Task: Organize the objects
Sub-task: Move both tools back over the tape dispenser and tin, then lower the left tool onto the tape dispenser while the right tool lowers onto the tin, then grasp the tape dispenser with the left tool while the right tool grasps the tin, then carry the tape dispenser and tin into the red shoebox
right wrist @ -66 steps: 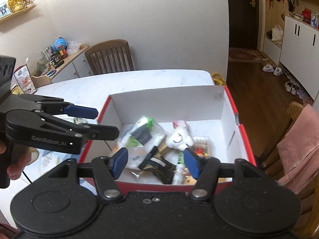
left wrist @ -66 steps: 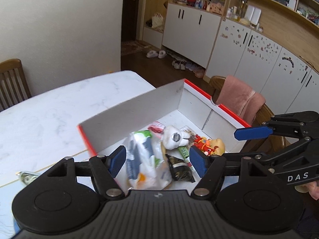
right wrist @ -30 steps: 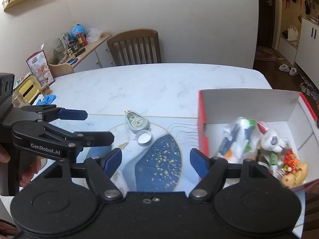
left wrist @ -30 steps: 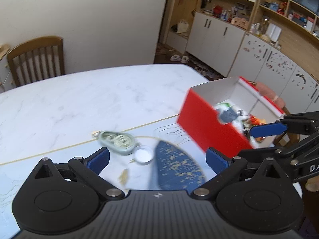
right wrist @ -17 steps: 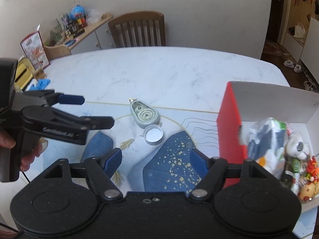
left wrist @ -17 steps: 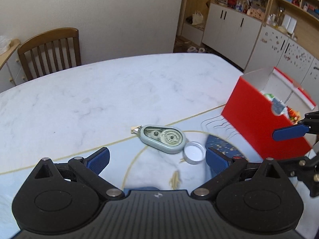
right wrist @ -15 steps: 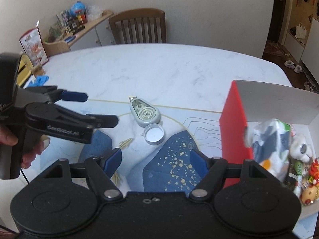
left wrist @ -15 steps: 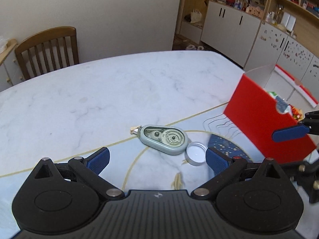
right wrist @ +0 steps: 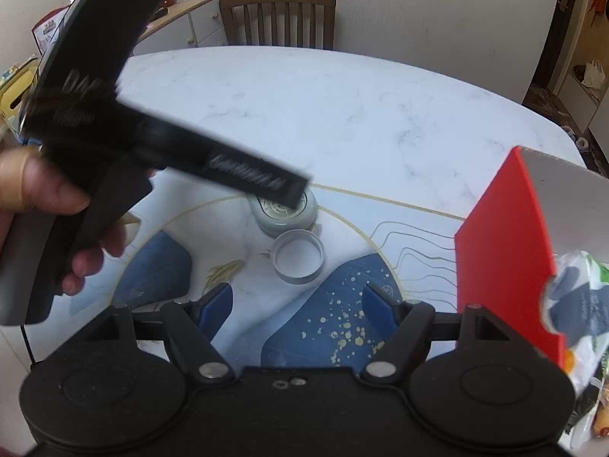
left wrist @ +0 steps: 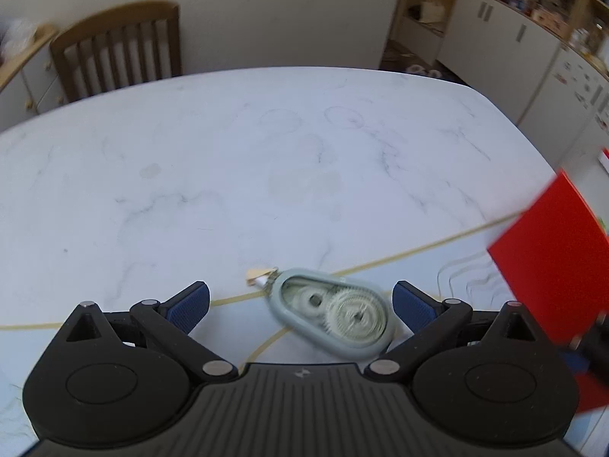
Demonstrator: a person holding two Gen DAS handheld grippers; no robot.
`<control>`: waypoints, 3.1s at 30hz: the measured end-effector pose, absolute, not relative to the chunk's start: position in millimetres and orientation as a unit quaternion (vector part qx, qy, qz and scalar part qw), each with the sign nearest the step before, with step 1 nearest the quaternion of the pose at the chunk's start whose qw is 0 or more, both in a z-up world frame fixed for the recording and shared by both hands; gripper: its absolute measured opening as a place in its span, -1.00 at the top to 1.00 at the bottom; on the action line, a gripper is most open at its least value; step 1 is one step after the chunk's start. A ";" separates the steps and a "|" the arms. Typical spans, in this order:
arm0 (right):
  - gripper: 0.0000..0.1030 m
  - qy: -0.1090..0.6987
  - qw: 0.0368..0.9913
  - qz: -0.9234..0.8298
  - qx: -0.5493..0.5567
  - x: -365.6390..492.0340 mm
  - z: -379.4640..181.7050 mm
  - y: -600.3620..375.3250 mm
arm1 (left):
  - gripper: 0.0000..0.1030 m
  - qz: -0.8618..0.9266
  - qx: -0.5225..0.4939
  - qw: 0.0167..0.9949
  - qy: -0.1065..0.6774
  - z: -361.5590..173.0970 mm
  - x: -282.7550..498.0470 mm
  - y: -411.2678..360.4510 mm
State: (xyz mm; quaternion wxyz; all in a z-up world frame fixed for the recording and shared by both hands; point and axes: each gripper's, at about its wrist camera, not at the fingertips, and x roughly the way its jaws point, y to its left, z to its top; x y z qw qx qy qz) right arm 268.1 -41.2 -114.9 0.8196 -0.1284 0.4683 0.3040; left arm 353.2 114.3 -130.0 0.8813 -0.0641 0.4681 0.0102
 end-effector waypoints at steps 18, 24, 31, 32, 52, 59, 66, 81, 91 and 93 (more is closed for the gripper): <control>-0.45 0.459 0.820 0.307 -0.150 277.5 -132.6 -38.8 | -1.00 0.081 -0.045 0.854 0.512 -150.7 377.4 85.7; -0.45 0.458 0.819 0.310 -0.152 278.1 -133.8 -36.3 | -1.00 0.062 -0.029 0.857 0.510 -149.4 364.9 94.8; -0.42 0.461 0.813 0.317 -0.162 278.6 -142.6 -28.3 | -1.00 0.033 -0.010 0.862 0.507 -150.2 343.3 121.0; -0.42 0.456 0.814 0.317 -0.169 277.7 -142.8 -26.9 | -1.00 0.027 -0.007 0.863 0.505 -150.4 339.3 124.5; 0.19 0.436 0.817 0.334 -0.177 285.7 -145.6 -7.7 | -0.62 0.004 0.007 0.890 0.455 -153.4 308.3 133.1; 0.27 0.437 0.820 0.323 -0.178 283.7 -142.9 -13.1 | -0.03 -0.019 0.017 0.892 0.451 -146.5 308.0 122.1; 0.27 0.448 0.824 0.314 -0.147 276.0 -135.0 -27.0 | -0.03 -0.018 0.004 0.889 0.457 -142.6 298.4 119.4; 0.27 0.424 0.837 0.323 -0.124 238.1 -100.5 -64.4 | -0.03 -0.035 -0.017 0.893 0.448 -118.2 245.9 92.6; 0.27 0.391 0.848 0.341 -0.104 216.2 -62.2 -106.4 | -0.02 -0.053 -0.027 0.901 0.429 -82.0 203.4 59.6; 0.27 0.386 0.851 0.343 -0.100 214.8 -55.3 -116.9 | -0.02 -0.057 -0.027 0.903 0.425 -73.6 197.5 51.6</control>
